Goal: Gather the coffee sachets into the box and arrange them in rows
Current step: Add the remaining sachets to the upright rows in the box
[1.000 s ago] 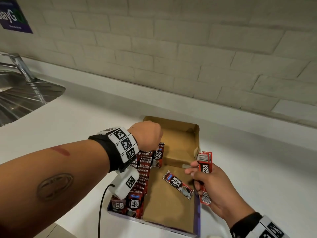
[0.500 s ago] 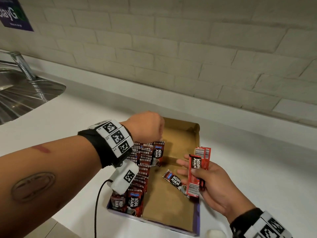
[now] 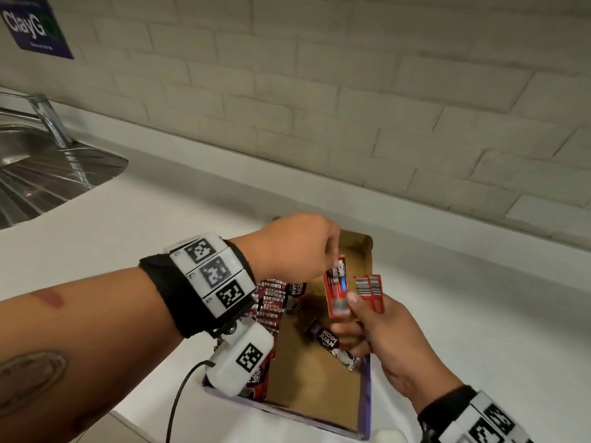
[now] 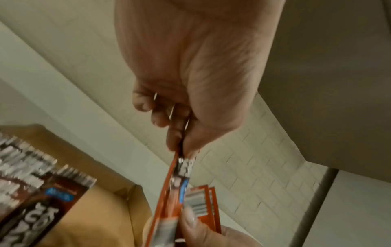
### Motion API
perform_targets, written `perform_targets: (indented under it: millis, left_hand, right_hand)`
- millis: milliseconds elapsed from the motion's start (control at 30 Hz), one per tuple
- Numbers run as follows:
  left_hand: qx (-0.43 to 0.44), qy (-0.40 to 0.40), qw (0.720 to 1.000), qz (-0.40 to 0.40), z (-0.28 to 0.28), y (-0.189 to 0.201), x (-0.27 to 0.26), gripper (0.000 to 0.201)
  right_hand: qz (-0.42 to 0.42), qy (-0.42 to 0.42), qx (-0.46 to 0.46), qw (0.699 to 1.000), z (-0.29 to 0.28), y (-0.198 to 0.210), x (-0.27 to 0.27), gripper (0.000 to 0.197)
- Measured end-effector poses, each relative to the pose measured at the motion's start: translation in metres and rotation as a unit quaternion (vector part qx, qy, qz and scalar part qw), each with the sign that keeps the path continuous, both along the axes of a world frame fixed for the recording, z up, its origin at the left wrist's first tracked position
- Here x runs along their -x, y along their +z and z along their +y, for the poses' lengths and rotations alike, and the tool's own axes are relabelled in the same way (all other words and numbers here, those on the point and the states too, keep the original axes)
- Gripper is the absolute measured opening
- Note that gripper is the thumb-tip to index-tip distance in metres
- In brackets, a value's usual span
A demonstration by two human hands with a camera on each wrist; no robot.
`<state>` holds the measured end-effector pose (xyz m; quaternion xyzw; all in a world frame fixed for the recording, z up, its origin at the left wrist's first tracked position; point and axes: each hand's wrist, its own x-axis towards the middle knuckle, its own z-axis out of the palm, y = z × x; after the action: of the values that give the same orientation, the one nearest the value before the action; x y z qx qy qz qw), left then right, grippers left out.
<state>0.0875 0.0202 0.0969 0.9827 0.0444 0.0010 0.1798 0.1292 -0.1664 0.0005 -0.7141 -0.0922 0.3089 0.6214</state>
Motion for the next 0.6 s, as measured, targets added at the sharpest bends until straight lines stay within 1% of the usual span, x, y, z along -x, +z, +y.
perform_targets:
  millis: [33, 67, 100, 167, 200, 233, 300, 333, 367, 400, 433, 467, 500, 533, 567, 600]
  left_hand:
    - [-0.028, 0.009, 0.998, -0.048, 0.0, 0.002, 0.005, 0.008]
    - [-0.056, 0.006, 0.994, -0.09, -0.001, 0.003, 0.01, 0.009]
    - [-0.082, -0.012, 0.989, -0.123, -0.004, 0.002, 0.016, 0.01]
    - [-0.127, -0.077, 0.975, -0.167, -0.013, -0.008, 0.028, 0.011]
    - [-0.139, -0.114, 0.967, -0.179, -0.018, -0.014, 0.033, 0.01]
    - [-0.14, -0.153, 0.961, -0.184, -0.022, -0.021, 0.038, 0.009]
    - [-0.124, -0.228, 0.951, -0.166, -0.025, -0.033, 0.045, 0.009]
    - [-0.117, -0.256, 0.95, -0.138, -0.025, -0.035, 0.047, 0.013]
    - [-0.109, -0.267, 0.952, -0.101, -0.023, -0.034, 0.048, 0.018]
    - [-0.093, -0.252, 0.961, -0.071, -0.019, -0.03, 0.048, 0.023]
    - [-0.07, -0.215, 0.972, -0.067, -0.015, -0.024, 0.047, 0.025]
    - [-0.045, -0.164, 0.981, -0.089, -0.01, -0.017, 0.044, 0.024]
    - [-0.024, -0.107, 0.987, -0.114, -0.003, -0.011, 0.04, 0.021]
    - [-0.004, -0.052, 0.991, -0.122, 0.003, -0.005, 0.036, 0.017]
    - [0.024, -0.007, 0.994, -0.111, 0.009, -0.001, 0.031, 0.018]
    - [0.054, 0.021, 0.994, -0.087, 0.013, 0.003, 0.027, 0.024]
  right_hand:
    - [-0.009, -0.029, 0.022, 0.999, -0.002, -0.002, -0.005, 0.026]
    - [0.002, -0.053, 0.031, 0.998, -0.004, -0.004, -0.009, 0.028]
    - [0.029, -0.063, 0.02, 0.997, -0.005, -0.004, -0.011, 0.032]
    - [0.097, -0.054, -0.048, 0.993, -0.003, 0.001, -0.009, 0.039]
    - [0.123, -0.045, -0.079, 0.988, -0.001, 0.005, -0.007, 0.038]
    - [0.133, -0.032, -0.097, 0.986, 0.0, 0.008, -0.004, 0.032]
    - [0.119, -0.007, -0.102, 0.988, 0.004, 0.01, 0.001, 0.013]
    - [0.106, -0.004, -0.099, 0.989, 0.005, 0.01, 0.002, 0.007]
    - [0.091, -0.004, -0.095, 0.991, 0.005, 0.01, 0.002, 0.006]
    - [0.071, -0.005, -0.089, 0.993, 0.004, 0.012, 0.003, 0.008]
    - [0.05, -0.005, -0.081, 0.995, 0.003, 0.014, 0.003, 0.009]
    - [0.032, -0.004, -0.077, 0.997, 0.002, 0.016, 0.003, 0.009]
    - [0.017, -0.002, -0.074, 0.997, 0.001, 0.018, 0.002, 0.009]
    - [0.004, 0.0, -0.072, 0.997, 0.0, 0.019, 0.002, 0.009]
    - [-0.01, 0.001, -0.069, 0.998, -0.001, 0.019, 0.002, 0.009]
    - [-0.024, 0.003, -0.067, 0.997, 0.0, 0.018, 0.001, 0.01]
